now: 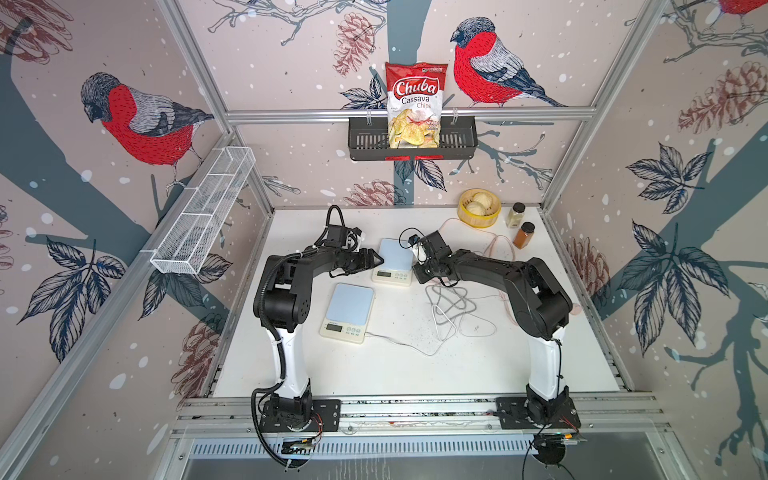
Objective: Charge the electronic scale
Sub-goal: Pick up the electronic scale at the center of the board.
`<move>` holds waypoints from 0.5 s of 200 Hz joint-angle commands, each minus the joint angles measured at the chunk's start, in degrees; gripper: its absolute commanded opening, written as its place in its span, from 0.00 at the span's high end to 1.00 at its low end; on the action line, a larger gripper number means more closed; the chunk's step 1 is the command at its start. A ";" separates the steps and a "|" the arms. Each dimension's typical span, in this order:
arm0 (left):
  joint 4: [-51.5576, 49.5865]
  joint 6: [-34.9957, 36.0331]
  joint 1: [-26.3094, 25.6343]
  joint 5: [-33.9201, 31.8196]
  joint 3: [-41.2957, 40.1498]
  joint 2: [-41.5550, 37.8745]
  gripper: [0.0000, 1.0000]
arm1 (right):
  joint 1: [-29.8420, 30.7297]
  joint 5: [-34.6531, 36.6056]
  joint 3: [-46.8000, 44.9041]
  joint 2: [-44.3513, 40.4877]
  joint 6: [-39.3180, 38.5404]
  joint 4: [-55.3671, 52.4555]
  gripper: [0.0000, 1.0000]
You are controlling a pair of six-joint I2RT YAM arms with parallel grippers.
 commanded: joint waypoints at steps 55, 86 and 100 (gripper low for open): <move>13.46 -12.75 -0.49 16.02 -2.44 0.46 0.30 | 0.86 -5.31 1.92 2.71 0.11 -3.57 1.00; 17.19 -16.81 -0.39 18.88 -3.29 -1.83 0.33 | 0.85 -5.92 1.21 1.77 0.63 -3.06 1.00; 16.71 -16.91 -0.41 18.82 -3.27 -2.29 0.35 | 0.84 -6.03 1.02 1.55 0.81 -2.99 1.00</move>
